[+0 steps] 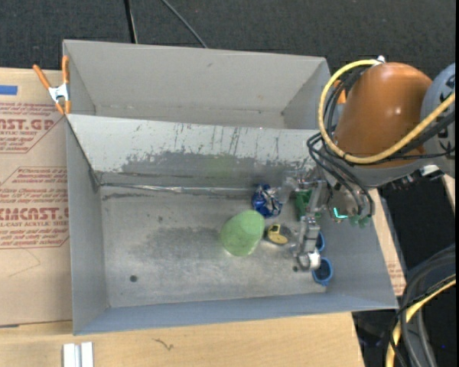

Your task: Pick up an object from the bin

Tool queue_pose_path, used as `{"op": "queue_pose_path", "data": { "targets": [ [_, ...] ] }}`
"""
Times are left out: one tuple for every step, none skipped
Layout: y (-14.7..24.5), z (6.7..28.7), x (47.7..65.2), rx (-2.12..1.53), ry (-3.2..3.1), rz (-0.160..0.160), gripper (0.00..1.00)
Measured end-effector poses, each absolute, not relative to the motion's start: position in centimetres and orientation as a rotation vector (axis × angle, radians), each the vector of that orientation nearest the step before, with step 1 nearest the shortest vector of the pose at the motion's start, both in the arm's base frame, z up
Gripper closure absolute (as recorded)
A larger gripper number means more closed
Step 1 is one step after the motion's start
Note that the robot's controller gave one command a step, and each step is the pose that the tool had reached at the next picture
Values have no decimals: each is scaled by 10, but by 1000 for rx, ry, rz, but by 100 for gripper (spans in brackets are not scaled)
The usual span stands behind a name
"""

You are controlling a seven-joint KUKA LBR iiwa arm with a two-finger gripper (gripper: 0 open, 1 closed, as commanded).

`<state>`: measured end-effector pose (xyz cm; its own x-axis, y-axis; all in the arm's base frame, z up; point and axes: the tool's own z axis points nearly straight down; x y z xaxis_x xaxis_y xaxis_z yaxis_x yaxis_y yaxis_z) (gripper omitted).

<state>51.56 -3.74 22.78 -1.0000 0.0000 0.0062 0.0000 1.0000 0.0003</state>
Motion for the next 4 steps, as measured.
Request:
{"op": "queue_pose_path", "data": {
  "targets": [
    [-43, 108, 542, 345, -3119, -2, 0],
    [3, 70, 554, 702, -3061, -2, 0],
    [3, 73, 556, 701, -3068, 0, 100],
    [9, 253, 528, 691, -3075, 3, 100]
  ]
}}
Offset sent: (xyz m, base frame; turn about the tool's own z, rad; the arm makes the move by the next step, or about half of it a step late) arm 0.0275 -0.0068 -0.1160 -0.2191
